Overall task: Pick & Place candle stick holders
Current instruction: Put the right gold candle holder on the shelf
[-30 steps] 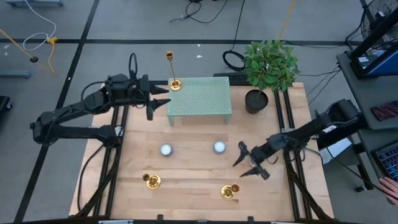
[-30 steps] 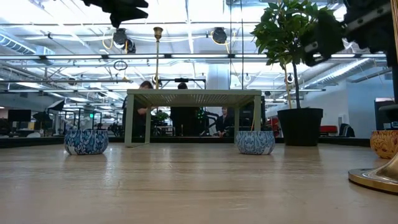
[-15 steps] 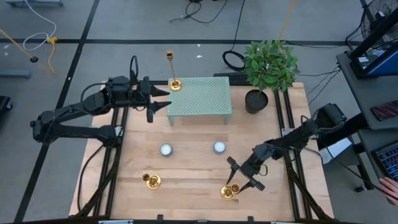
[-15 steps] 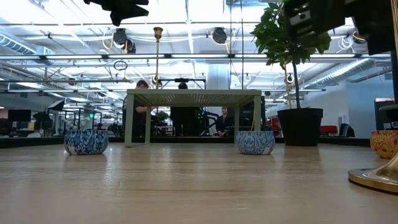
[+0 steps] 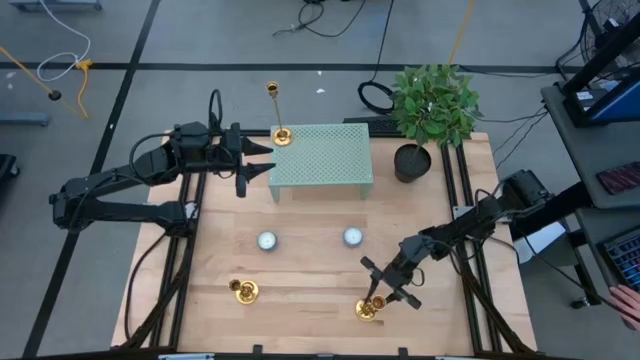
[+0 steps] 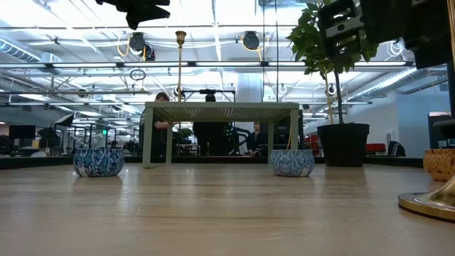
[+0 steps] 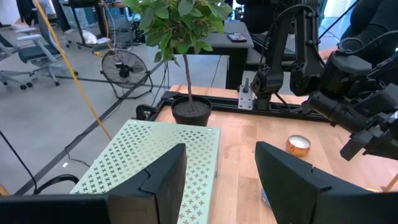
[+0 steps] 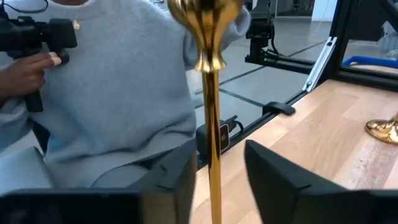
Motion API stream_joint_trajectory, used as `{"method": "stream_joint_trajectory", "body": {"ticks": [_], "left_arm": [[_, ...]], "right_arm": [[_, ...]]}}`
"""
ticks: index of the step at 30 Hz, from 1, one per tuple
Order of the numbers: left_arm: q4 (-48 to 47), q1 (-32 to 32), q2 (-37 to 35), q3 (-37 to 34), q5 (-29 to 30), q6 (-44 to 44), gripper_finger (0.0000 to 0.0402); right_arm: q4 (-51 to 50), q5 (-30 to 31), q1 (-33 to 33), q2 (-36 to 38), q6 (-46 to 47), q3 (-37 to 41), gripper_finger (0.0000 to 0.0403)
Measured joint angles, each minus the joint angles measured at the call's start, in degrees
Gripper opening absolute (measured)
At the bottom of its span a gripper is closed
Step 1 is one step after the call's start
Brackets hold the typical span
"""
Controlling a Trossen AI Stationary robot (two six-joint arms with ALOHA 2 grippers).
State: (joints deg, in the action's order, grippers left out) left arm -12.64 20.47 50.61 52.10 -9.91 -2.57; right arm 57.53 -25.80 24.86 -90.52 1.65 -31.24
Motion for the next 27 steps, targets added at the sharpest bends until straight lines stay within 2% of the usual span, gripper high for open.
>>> {"method": "stream_joint_trajectory", "body": {"ticks": [6, 8, 12, 14, 19, 24, 27], "left_arm": [[0.0, 0.0, 0.0, 0.0, 0.0, 0.0, 0.0200], [0.0, 0.0, 0.0, 0.0, 0.0, 0.0, 0.0200], [0.0, 0.0, 0.0, 0.0, 0.0, 0.0, 0.0200], [0.0, 0.0, 0.0, 0.0, 0.0, 0.0, 0.0200], [0.0, 0.0, 0.0, 0.0, 0.0, 0.0, 0.0200], [0.0, 0.0, 0.0, 0.0, -0.1, 0.0, 0.0200], [0.0, 0.0, 0.0, 0.0, -0.1, 0.0, 0.0200]], "right_arm": [[1.1, 0.2, -0.6, 0.0, -0.1, 0.0, 0.0018], [2.1, 0.8, -1.1, 0.0, 0.4, 0.0, 0.0013], [4.2, 5.7, -2.8, 0.1, 3.8, 0.0, 0.0024], [4.9, 9.3, -3.9, 0.6, 4.4, 0.0, 0.0020], [5.2, 24.1, -6.8, 4.1, 3.3, 0.0, 0.0010], [5.4, 30.6, -8.3, 10.8, -1.7, 0.0, 0.0016], [5.7, 40.3, -8.8, 14.9, -5.9, -1.1, 0.0010]]}}
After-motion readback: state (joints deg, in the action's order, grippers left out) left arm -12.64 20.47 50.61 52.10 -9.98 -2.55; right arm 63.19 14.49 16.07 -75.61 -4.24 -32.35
